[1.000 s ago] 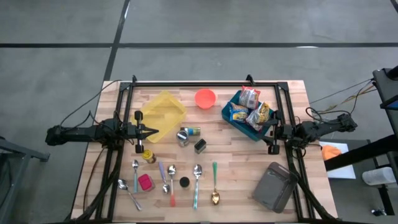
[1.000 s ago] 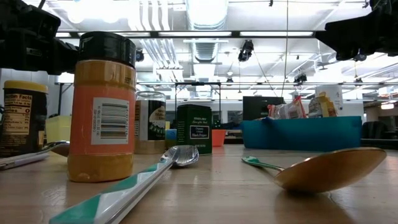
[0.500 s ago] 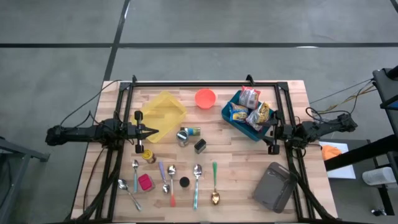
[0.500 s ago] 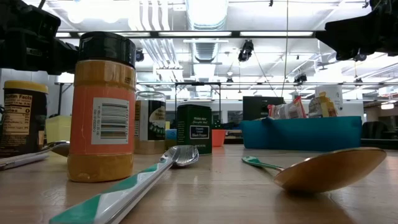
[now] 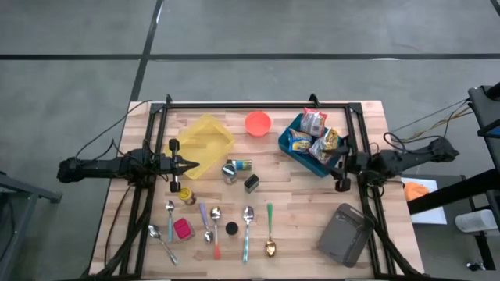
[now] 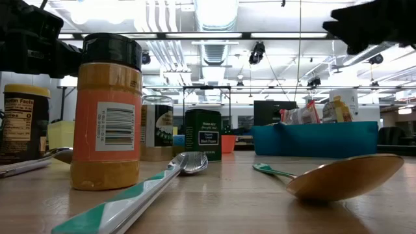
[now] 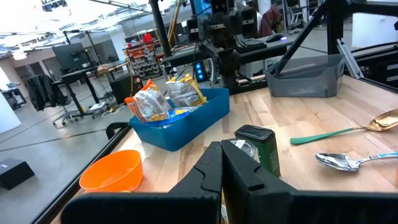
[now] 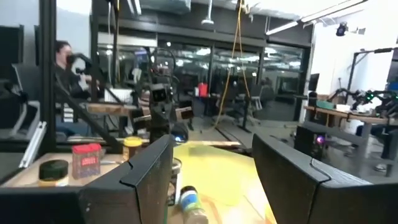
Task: Pick & Place Food Item
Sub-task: Put the black seasoning can into the black bin
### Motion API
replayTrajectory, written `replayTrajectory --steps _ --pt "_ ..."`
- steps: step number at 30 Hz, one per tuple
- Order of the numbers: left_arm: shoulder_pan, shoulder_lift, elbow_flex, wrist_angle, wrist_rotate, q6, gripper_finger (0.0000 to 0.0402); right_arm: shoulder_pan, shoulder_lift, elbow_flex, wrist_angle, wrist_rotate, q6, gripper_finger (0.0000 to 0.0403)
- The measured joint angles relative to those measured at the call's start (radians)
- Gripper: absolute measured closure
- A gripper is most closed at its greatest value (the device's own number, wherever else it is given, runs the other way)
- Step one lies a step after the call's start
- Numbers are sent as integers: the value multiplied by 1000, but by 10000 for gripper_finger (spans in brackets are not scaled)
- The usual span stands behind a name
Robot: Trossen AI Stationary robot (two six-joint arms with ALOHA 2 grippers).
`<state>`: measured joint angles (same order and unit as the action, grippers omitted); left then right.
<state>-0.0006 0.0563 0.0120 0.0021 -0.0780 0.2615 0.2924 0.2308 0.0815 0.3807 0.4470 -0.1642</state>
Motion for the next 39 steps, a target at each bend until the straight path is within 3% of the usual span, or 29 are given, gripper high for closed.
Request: replayTrajectory --steps 10,19,23,39 --pt "0 0 0 0 0 0 401 -64 444 212 -1 -13 -18 183" --pt "0 0 0 0 0 0 401 -128 905 473 -18 -195 -89 183" --pt "0 0 0 0 0 0 401 -153 1019 601 -98 -240 -151 184" --pt "0 0 0 0 0 0 401 -306 1409 978 -444 -612 -132 183"
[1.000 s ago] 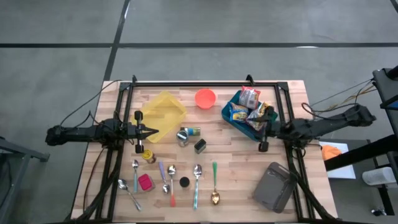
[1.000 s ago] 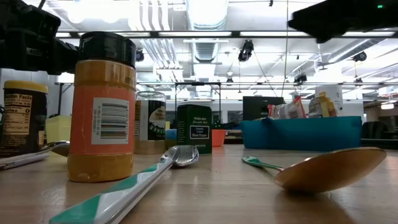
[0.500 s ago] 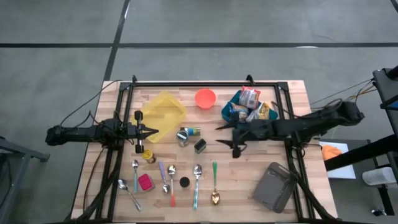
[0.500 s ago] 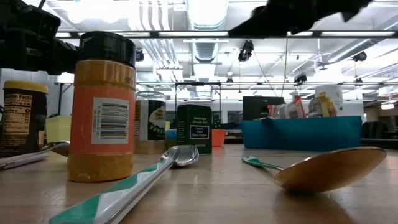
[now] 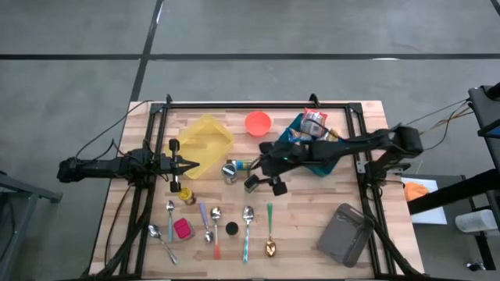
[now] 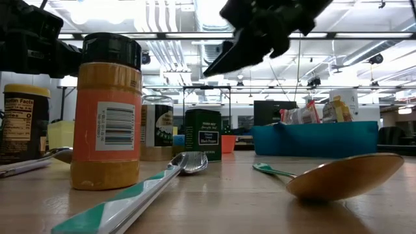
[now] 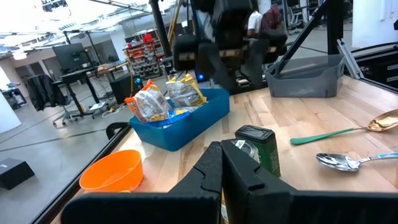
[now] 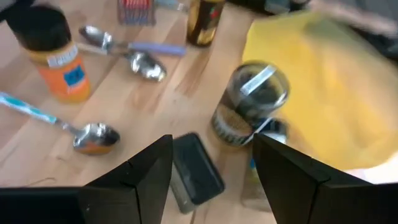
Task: Pick & Place Food Item
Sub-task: Put the black seasoning can into the black bin
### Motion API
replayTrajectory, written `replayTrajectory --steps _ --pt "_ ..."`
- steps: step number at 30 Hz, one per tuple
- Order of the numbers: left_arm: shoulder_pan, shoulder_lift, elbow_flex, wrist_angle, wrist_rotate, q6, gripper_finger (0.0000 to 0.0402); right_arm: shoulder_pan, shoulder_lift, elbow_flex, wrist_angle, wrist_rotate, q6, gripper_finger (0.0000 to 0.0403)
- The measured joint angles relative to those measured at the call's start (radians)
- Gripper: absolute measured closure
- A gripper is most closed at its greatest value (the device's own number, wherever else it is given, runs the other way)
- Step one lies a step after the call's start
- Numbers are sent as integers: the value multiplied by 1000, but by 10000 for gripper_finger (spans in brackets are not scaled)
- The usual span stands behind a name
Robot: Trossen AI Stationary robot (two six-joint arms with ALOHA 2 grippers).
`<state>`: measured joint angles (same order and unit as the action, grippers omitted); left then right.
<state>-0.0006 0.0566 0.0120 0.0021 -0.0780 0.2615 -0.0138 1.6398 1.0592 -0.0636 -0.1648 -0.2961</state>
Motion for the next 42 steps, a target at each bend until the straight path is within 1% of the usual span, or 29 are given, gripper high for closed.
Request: replayTrajectory --steps 8,10,12,24,42 --pt "0 0 0 0 0 0 401 -18 152 150 -156 -47 -26 184" --pt "0 0 0 0 0 0 401 -18 174 170 -198 -48 -39 184" --pt "0 0 0 0 0 0 401 -17 186 182 -200 -51 -44 184" --pt "0 7 0 0 0 0 401 -19 194 171 -201 -54 -47 184" --pt "0 6 0 0 0 0 401 -29 195 116 -179 -45 -45 184"
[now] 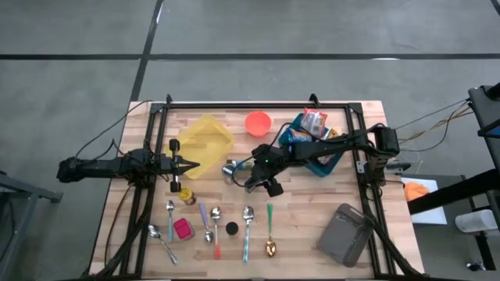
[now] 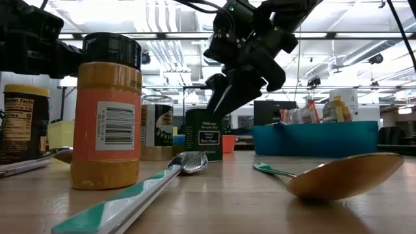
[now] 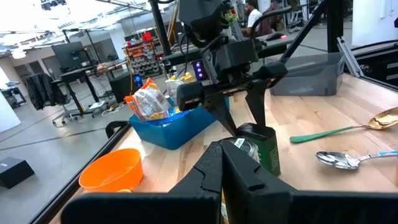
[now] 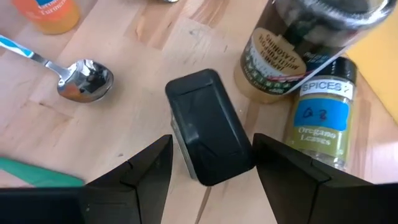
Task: Pick & Place Food Item
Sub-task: Put the black seasoning can into the black bin
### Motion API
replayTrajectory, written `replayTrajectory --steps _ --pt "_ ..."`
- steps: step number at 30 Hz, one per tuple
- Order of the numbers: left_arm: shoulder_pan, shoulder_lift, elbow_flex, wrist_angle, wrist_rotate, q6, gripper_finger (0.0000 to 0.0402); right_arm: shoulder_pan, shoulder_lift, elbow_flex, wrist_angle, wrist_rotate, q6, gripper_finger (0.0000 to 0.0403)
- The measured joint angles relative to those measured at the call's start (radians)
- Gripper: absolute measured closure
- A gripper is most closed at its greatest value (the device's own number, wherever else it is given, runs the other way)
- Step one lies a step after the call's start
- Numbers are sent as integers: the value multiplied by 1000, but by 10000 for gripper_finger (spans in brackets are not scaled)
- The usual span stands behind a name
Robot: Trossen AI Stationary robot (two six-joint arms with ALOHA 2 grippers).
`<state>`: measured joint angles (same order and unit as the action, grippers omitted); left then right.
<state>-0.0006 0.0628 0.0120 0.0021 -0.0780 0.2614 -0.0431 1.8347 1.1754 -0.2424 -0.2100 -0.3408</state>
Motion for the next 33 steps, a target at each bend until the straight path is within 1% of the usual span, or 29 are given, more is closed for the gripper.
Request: replayTrajectory --steps 11,26,29,33 --pt "0 0 0 0 0 0 401 -1 0 -54 115 1 0 184" --pt "0 0 0 0 0 0 401 -1 1 -81 126 1 0 184" --pt "0 0 0 0 0 0 401 -1 1 -81 130 1 -2 201" --pt "0 0 0 0 0 0 401 -1 1 -80 139 3 -5 251"
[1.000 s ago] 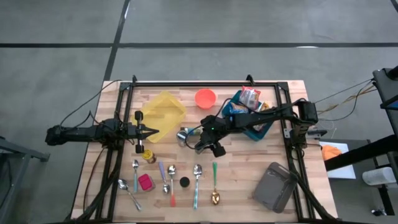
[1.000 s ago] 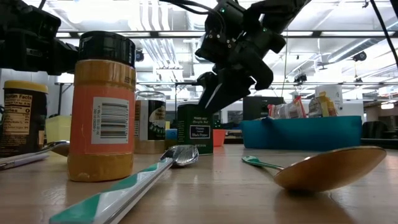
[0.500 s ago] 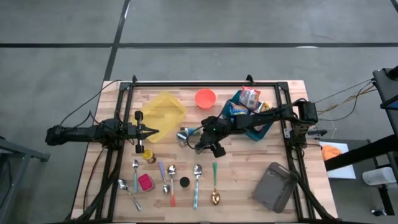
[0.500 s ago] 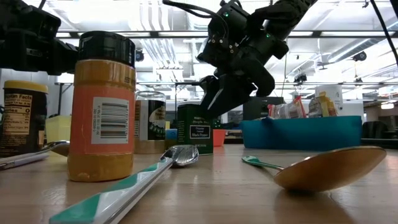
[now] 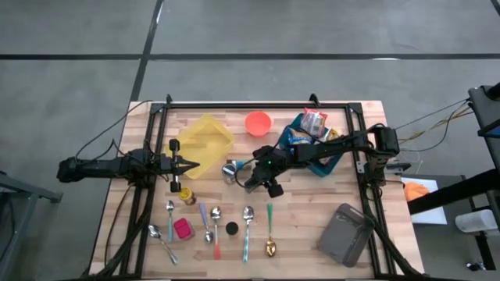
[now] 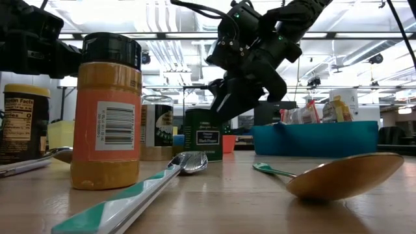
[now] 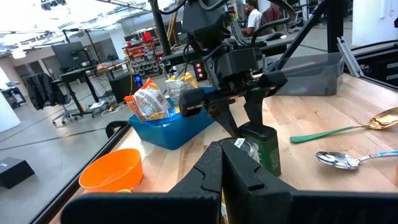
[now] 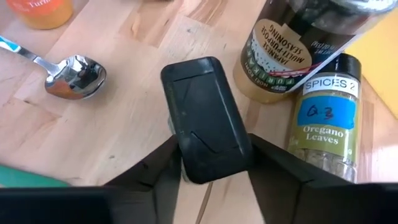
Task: Pick & Place Food Item
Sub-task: Put the black seasoning can into the black bin
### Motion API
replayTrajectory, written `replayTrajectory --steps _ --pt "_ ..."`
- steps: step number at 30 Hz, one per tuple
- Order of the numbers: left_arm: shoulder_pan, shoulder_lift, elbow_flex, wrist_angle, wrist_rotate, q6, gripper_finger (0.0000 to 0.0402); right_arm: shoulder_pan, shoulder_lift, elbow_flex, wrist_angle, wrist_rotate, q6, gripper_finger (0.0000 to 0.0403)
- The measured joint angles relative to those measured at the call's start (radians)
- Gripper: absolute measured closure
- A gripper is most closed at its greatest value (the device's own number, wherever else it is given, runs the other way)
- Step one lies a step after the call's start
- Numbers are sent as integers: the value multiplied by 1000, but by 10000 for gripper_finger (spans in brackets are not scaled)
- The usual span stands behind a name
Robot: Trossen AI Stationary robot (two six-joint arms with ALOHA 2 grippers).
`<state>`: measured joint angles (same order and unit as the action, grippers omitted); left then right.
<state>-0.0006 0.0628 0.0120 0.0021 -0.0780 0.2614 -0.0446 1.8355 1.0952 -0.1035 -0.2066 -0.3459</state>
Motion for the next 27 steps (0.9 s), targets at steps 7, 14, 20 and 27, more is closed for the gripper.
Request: replayTrajectory --steps 7,14,20,27 --pt "0 0 0 0 0 0 401 -3 0 -3 9 0 -2 279" --pt "0 0 0 0 0 0 401 -3 0 -3 8 0 -2 263" --pt "0 0 0 0 0 0 401 -3 0 -3 8 -1 2 278" --pt "0 0 0 0 0 0 401 -2 0 -3 8 -1 5 278"
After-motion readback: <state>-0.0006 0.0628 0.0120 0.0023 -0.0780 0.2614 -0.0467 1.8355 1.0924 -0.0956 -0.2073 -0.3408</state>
